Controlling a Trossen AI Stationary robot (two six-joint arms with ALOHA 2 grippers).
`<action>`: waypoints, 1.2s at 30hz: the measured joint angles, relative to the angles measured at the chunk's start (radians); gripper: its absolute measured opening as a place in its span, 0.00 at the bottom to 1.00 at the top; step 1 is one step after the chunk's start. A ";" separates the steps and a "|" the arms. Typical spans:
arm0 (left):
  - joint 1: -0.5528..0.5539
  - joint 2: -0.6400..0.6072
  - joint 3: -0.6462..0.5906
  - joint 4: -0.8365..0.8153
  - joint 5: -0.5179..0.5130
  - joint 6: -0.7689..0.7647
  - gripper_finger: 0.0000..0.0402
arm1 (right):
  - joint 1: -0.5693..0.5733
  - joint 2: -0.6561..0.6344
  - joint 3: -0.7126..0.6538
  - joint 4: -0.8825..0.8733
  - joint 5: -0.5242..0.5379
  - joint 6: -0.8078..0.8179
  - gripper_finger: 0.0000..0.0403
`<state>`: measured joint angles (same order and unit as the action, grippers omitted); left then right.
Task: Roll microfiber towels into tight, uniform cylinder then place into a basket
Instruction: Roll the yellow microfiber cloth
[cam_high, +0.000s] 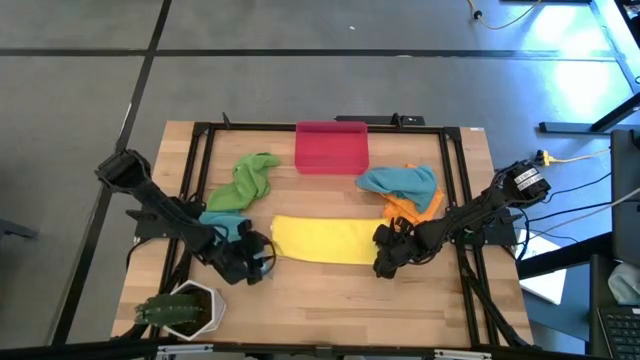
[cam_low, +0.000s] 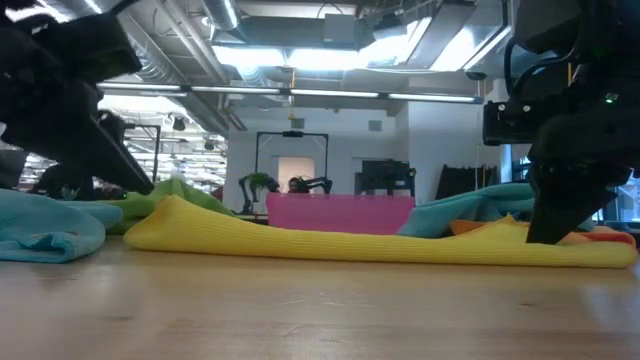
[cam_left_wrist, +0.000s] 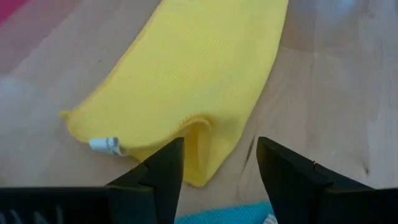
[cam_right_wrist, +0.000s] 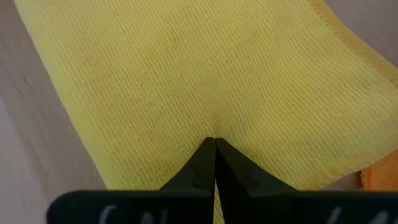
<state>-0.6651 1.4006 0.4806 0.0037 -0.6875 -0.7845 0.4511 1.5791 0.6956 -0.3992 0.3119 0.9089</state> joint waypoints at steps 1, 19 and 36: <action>0.002 0.000 -0.012 0.034 0.006 0.000 0.48 | 0.000 0.000 0.000 0.000 0.000 0.000 0.03; 0.091 0.088 -0.025 0.074 0.131 -0.063 0.47 | -0.001 0.000 0.000 0.004 0.001 0.003 0.03; 0.094 0.085 -0.025 0.074 0.110 -0.096 0.39 | -0.001 0.000 0.000 0.008 0.001 0.000 0.03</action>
<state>-0.5715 1.4857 0.4557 0.0776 -0.5778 -0.8809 0.4500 1.5791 0.6956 -0.3908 0.3126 0.9092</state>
